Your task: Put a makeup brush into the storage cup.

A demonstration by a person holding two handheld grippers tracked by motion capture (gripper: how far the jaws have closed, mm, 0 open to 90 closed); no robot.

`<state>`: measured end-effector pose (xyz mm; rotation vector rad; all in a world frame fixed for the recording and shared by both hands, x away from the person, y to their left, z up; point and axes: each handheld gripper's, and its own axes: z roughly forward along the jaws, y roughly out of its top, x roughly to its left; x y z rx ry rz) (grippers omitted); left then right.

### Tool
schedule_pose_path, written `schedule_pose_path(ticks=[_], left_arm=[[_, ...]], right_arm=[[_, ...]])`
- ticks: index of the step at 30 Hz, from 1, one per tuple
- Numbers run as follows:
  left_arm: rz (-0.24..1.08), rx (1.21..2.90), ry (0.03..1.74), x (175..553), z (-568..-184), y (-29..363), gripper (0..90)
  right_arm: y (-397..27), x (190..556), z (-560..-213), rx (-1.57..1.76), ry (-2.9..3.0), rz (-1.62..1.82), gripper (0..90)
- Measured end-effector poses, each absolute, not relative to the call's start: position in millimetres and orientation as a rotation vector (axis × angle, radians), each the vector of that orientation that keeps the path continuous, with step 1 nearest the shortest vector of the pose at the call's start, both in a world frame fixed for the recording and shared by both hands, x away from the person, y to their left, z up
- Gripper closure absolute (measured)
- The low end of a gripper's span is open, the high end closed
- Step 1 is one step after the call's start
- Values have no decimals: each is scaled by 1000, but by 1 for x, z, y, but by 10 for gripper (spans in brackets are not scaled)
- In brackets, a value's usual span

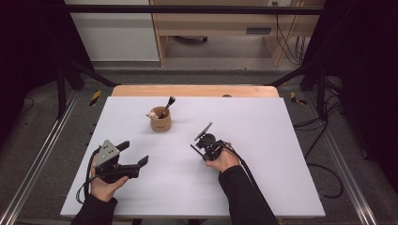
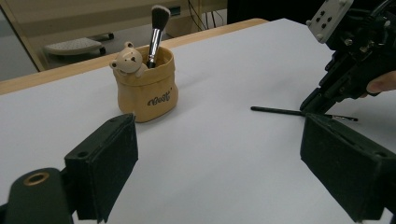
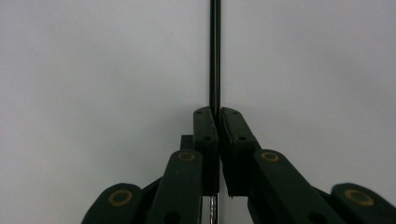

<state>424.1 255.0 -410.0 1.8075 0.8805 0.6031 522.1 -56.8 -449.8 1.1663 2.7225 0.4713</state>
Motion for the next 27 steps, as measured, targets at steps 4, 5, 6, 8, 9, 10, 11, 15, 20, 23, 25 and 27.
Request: schedule_pose_path(ticks=[4, 5, 6, 8, 9, 10, 11, 15, 20, 23, 25, 27], left_arm=[[602, 1808, 879, 424, -410, 255, 107], [604, 1808, 879, 424, -410, 255, 107], [604, 1810, 880, 424, -410, 255, 107], [606, 1812, 881, 425, -410, 255, 106], [606, 1812, 881, 424, -410, 255, 106], [605, 1812, 880, 424, -410, 255, 106], [606, 1811, 879, 424, -410, 255, 106], [606, 1817, 876, 424, -410, 254, 107], [607, 1828, 869, 424, -410, 252, 106], [608, 1838, 861, 424, -410, 251, 106], [605, 1839, 856, 423, -410, 250, 106], [606, 1839, 855, 423, -409, 250, 106]], right_arm=[[-56, 521, -450, 1155, 2714, 468, 860], [-57, 521, -450, 1133, 2716, 472, 860], [-57, 521, -450, 1133, 2716, 472, 860], [-56, 519, -448, 1158, 2712, 493, 860], [-56, 519, -448, 1158, 2712, 493, 860], [-57, 519, -447, 1133, 2714, 502, 860], [-57, 519, -445, 1131, 2718, 509, 860], [-62, 516, -435, 1122, 2733, 559, 860], [-69, 513, -425, 1101, 2743, 615, 860], [-74, 510, -419, 1076, 2738, 656, 859], [-79, 507, -411, 1065, 2740, 709, 859], [-83, 504, -406, 1067, 2741, 743, 860]])
